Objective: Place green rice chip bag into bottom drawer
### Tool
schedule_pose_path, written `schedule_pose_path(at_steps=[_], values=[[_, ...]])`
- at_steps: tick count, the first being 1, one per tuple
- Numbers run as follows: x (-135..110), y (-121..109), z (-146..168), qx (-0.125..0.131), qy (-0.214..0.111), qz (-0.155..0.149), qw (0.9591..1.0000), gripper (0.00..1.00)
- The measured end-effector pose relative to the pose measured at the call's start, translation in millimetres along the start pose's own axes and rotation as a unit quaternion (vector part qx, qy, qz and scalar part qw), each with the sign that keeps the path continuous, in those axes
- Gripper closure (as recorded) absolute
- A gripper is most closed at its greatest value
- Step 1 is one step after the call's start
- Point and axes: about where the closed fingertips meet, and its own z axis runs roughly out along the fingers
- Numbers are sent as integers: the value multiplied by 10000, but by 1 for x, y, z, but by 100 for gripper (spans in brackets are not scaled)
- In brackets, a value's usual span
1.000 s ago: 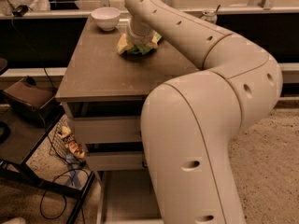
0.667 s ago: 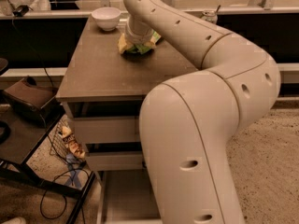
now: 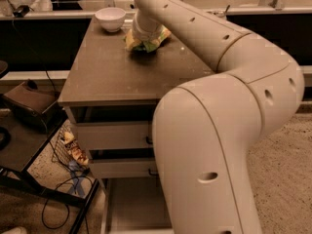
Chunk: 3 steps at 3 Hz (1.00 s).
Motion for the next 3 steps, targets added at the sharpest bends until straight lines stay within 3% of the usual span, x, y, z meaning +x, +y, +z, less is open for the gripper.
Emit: schedule_pose_path(at_steps=[2,3], values=[[-33,-19,-94,69,-826,-237,9963,100],[-25,-39,-156,45,-974,-264,9949,100]])
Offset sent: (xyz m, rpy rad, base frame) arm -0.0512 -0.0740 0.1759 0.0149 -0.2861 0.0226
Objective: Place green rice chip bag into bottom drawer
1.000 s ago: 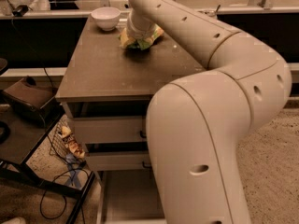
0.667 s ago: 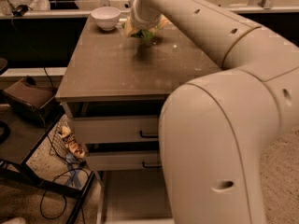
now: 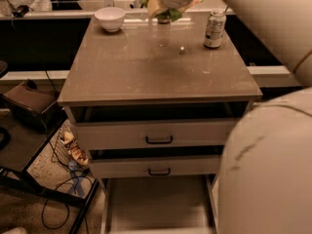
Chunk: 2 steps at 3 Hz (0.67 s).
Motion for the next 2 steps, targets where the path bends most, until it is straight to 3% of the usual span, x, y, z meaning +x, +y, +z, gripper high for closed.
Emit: schedule_pose_path(at_steps=[2], values=[[22,-41,-141,-141,-13,-264,9995,100]])
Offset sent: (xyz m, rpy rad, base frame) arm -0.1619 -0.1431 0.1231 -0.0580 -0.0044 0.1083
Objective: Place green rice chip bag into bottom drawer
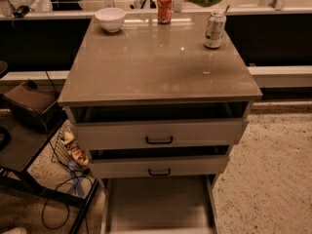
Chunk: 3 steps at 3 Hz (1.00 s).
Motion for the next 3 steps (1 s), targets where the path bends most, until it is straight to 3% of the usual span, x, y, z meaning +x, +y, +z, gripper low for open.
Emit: schedule_pose_path(at_steps=[1,2,3], values=[[23,-32,-45,-67,219,14,9997,100],[67,-76,-64,-177,609,516,9967,100],[131,-125,-103,-70,760,1361,9877,100]])
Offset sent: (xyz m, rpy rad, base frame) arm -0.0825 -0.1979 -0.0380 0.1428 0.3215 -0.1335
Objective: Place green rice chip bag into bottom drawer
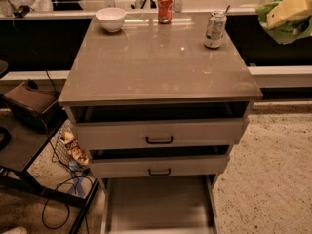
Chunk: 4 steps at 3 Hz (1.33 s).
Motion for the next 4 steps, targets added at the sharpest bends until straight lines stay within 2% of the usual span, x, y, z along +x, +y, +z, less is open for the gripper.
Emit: schedule_pose_path(at_steps=[1,2,3,4], values=[[0,0,0,0,0,0,10000,100],[18,-9,2,-209,145,160,9995,100],[105,-42,-15,-1016,654,654,9905,100],[180,-58,-37,-1455,1093,970,9785,100]])
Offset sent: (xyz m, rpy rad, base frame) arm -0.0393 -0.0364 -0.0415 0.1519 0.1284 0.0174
